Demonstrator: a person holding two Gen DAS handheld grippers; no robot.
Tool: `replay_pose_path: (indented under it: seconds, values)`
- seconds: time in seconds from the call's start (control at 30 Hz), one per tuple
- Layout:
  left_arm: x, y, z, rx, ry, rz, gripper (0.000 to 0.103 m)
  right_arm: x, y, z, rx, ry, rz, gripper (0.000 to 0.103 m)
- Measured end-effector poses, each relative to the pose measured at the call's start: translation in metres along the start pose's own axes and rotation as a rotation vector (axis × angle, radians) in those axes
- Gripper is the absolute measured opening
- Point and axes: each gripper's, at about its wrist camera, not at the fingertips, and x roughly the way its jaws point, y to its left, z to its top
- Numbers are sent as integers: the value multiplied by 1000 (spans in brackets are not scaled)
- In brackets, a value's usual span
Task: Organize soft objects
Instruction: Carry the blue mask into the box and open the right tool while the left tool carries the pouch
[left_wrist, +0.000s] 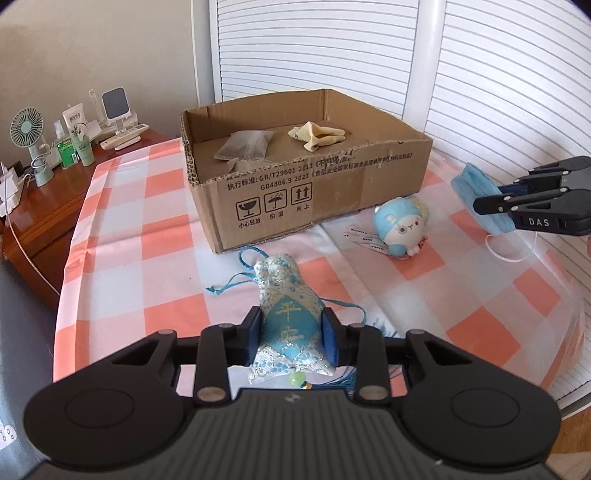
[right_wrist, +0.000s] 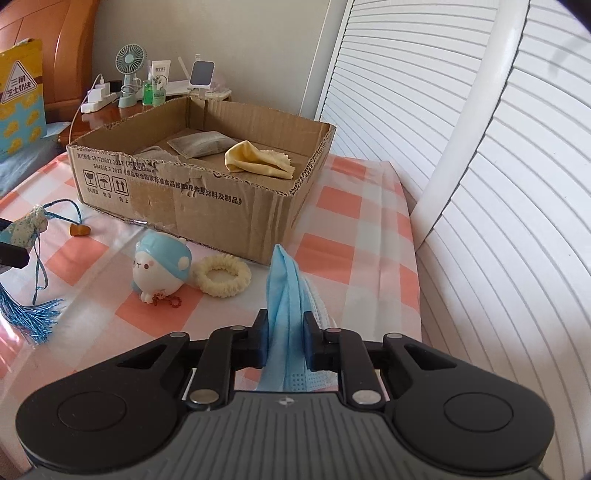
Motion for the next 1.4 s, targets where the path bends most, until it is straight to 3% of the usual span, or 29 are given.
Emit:
replay_pose_path:
  seconds: [0.43,0.7,0.93,1.23,1.33,1.37,1.4]
  values:
    - [-49,-4,16,100,13,-74,32,-38,1,8,-24,-41,60,21]
    - [-69,-1,28,119,-47,-83,32,-50,7,54,-81,-128,83,21]
    - [-70,9,34,116,-63,-75,32,-22,8,117,-79,-182,103,21]
    - [-64,20,38,114,-66,-59,32,42,5,163,-42,-131,103,22]
    - [-61,23,40,102,-67,-62,32,61,4,163,-26,-83,103,38]
    - [-61,23,40,99,-67,-63,32,65,4,161,-17,-73,101,63]
    - [-60,24,41,97,-70,-63,32,68,3,158,-12,-67,98,80]
